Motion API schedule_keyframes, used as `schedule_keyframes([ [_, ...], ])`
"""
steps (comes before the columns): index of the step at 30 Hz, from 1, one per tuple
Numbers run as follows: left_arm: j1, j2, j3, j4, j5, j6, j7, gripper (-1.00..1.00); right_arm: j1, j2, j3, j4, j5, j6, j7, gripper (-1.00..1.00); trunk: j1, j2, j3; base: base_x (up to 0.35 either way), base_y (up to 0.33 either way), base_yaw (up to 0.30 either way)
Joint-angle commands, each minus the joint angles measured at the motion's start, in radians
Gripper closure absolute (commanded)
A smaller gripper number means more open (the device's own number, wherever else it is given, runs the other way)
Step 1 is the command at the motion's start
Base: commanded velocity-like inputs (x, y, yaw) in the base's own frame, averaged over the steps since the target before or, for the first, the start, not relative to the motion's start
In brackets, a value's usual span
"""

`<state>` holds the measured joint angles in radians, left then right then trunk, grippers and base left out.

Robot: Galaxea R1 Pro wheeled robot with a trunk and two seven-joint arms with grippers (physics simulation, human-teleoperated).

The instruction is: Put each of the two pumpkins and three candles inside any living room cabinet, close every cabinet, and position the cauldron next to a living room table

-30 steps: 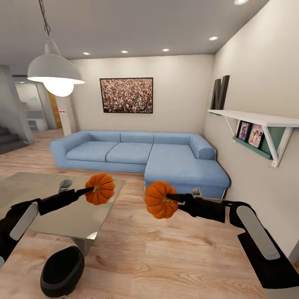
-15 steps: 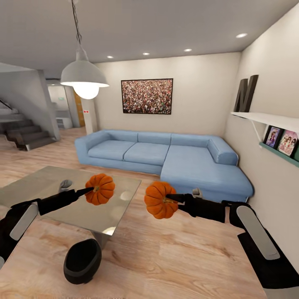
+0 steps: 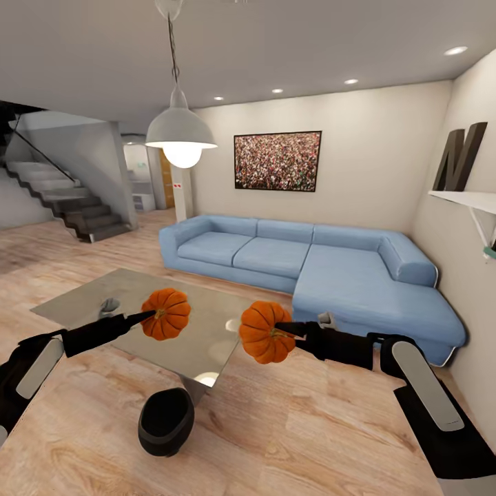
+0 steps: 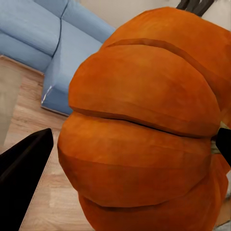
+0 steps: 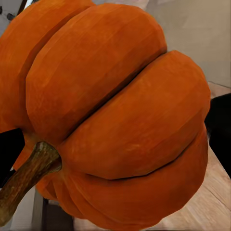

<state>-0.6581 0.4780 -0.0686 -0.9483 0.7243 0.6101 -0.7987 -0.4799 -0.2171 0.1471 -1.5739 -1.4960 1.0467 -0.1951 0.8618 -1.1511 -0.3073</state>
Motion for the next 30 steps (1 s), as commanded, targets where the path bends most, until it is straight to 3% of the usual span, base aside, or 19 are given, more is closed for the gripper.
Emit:
schedule_keyframes([
  [1, -0.002, 0.001, -0.002, 0.000, 0.015, 0.009, 0.000, 1.00, -0.001, -0.001, 0.001, -0.002, -0.024, 0.000, -0.010, 1.00, -0.004, 0.006, 0.002, 0.000, 0.000, 0.287],
  [30, -0.002, 0.001, -0.002, 0.002, 0.015, 0.010, -0.010, 1.00, 0.000, -0.001, 0.003, -0.003, -0.023, 0.000, -0.010, 1.00, -0.115, 0.209, 0.093, 0.000, 0.000, 0.287],
])
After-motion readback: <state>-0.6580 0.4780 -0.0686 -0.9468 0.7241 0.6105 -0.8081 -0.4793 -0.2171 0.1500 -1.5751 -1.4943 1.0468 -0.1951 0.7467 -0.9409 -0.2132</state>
